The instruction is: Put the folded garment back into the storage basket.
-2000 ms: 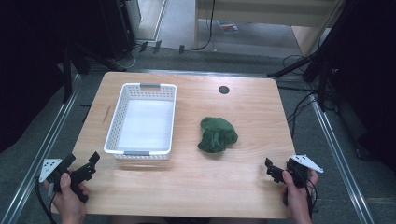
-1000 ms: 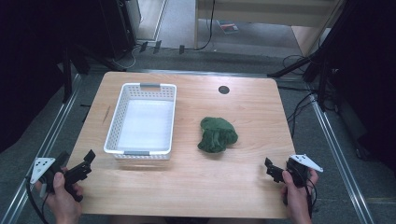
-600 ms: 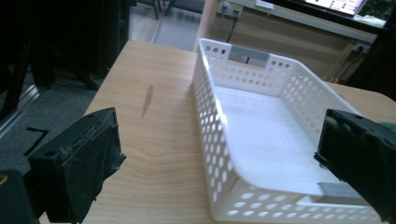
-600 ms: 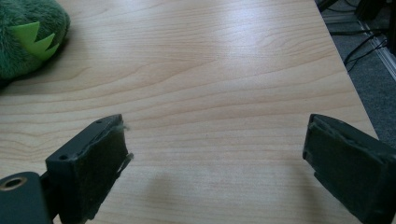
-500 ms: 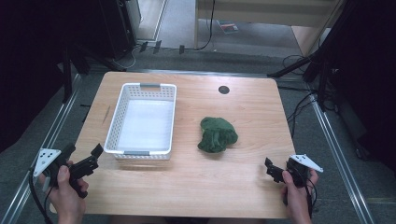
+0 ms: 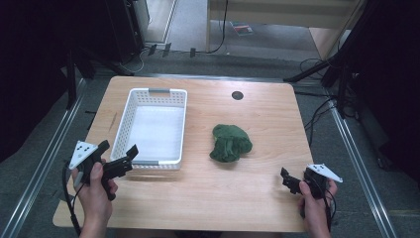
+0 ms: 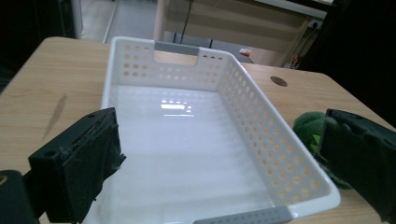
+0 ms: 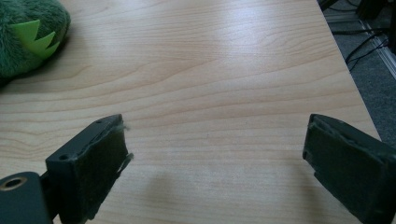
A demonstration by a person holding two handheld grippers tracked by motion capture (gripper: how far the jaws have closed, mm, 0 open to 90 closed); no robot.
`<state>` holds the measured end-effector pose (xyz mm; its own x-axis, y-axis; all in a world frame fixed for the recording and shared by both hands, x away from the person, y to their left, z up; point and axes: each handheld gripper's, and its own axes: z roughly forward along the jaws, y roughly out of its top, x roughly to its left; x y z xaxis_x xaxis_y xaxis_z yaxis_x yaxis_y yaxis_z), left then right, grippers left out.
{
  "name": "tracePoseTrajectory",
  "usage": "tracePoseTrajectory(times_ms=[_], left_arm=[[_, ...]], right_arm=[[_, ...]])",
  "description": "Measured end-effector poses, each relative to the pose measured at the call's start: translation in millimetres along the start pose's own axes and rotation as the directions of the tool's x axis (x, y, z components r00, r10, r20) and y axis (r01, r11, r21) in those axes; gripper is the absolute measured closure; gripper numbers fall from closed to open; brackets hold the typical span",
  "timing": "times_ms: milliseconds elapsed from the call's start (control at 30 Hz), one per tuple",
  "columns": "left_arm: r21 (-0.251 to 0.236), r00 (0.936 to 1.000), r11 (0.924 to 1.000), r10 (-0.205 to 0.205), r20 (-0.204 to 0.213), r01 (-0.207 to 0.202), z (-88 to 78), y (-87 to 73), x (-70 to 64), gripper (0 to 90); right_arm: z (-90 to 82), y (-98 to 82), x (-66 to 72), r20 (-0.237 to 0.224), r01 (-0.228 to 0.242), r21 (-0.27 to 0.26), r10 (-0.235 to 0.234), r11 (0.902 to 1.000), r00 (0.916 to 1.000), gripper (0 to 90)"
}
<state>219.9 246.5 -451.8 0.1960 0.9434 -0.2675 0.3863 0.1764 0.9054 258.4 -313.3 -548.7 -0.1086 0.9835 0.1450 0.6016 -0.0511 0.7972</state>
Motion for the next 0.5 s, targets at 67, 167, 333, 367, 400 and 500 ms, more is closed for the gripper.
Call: tracePoseTrajectory(times_ms=[67,167,333,367,400,500], left_arm=[[0.008,0.9999,1.0,0.003,0.012,-0.003,6.9,1.7,-6.5,0.0],[0.018,0.9997,0.9998,0.007,0.025,-0.007,14.3,2.5,-13.3,0.0],[0.034,0.9989,0.9994,0.007,0.047,-0.009,27.9,3.0,-25.5,0.0],[0.034,0.9989,0.9994,0.007,0.047,-0.009,27.9,3.0,-25.5,0.1],[0.039,0.9985,0.9991,0.012,0.052,-0.014,32.2,4.0,-29.5,0.0],[0.042,0.9979,0.999,0.011,0.063,-0.014,36.4,6.1,-35.5,0.0]], right_arm=[[0.0,0.0,0.1,0.0,-0.001,0.001,0.001,1.0,1.0,6.3],[0.0,0.0,0.0,-0.001,0.0,0.0,0.0,1.0,1.0,6.3],[0.0,0.0,-0.1,-0.003,0.0,0.001,0.0,1.0,1.0,6.3],[0.0,0.0,-0.1,-0.003,0.001,0.002,-0.001,1.0,1.0,6.3],[0.1,0.1,-0.2,-0.004,0.001,0.002,-0.001,1.0,1.0,6.3],[0.1,0.1,-0.4,-0.004,-0.004,0.001,0.005,1.0,1.0,6.3]])
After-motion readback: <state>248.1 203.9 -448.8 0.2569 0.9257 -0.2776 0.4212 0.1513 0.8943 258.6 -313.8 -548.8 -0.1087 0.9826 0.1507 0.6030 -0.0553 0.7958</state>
